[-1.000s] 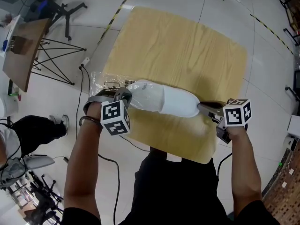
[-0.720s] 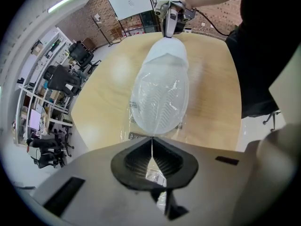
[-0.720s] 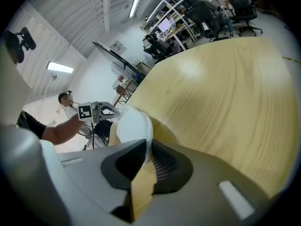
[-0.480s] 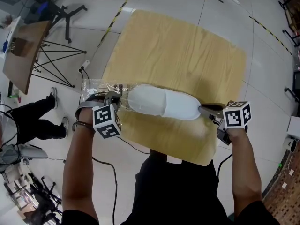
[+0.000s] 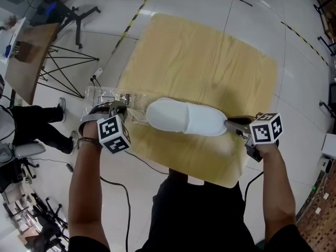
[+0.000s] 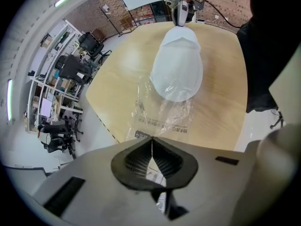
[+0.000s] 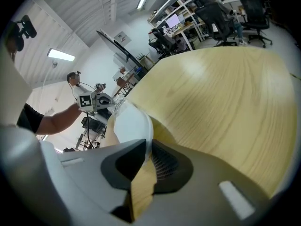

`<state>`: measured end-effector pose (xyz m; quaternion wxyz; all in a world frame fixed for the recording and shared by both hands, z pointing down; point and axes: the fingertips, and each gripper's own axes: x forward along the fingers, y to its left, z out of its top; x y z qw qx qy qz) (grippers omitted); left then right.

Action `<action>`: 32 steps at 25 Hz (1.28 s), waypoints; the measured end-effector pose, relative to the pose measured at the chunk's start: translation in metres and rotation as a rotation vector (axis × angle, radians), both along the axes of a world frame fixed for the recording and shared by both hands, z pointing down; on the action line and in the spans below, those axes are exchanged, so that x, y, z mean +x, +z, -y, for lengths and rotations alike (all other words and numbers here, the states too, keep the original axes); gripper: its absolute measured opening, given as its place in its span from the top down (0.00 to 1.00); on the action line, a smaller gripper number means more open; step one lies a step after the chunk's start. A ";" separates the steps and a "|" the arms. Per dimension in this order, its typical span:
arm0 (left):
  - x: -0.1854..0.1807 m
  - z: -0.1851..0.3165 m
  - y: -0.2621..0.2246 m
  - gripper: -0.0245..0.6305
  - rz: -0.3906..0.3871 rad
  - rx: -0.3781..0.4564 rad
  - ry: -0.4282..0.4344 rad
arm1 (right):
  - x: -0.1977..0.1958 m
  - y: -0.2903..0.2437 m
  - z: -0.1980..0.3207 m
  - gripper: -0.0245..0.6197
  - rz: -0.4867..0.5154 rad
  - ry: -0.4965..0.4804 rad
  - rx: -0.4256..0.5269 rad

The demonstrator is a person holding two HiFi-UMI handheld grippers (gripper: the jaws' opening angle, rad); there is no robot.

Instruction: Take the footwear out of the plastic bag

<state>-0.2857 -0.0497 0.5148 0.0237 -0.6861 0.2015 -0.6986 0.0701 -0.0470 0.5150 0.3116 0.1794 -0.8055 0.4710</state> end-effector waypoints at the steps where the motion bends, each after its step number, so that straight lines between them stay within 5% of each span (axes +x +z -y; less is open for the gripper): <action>1: -0.004 0.002 -0.001 0.95 0.009 0.008 -0.014 | 0.000 0.000 0.000 0.90 -0.005 -0.011 0.004; 7: -0.025 0.025 -0.011 0.95 0.023 0.110 -0.148 | -0.006 -0.002 0.005 0.90 -0.019 -0.038 0.025; 14: -0.041 0.066 -0.038 0.95 0.065 0.223 -0.193 | -0.009 -0.002 0.007 0.90 -0.026 -0.049 0.022; 17: -0.032 0.088 -0.056 0.95 0.023 0.276 -0.214 | -0.008 -0.002 0.007 0.90 -0.030 -0.042 0.026; 24: 0.051 0.134 -0.079 0.95 -0.209 0.331 -0.219 | -0.011 -0.002 0.005 0.89 -0.028 -0.009 0.025; 28: 0.131 0.145 -0.068 0.95 -0.340 0.288 -0.188 | -0.007 -0.004 0.003 0.89 -0.022 0.009 0.032; 32: 0.186 0.148 -0.046 0.95 -0.376 0.220 -0.145 | -0.006 -0.005 0.000 0.89 -0.015 0.022 0.033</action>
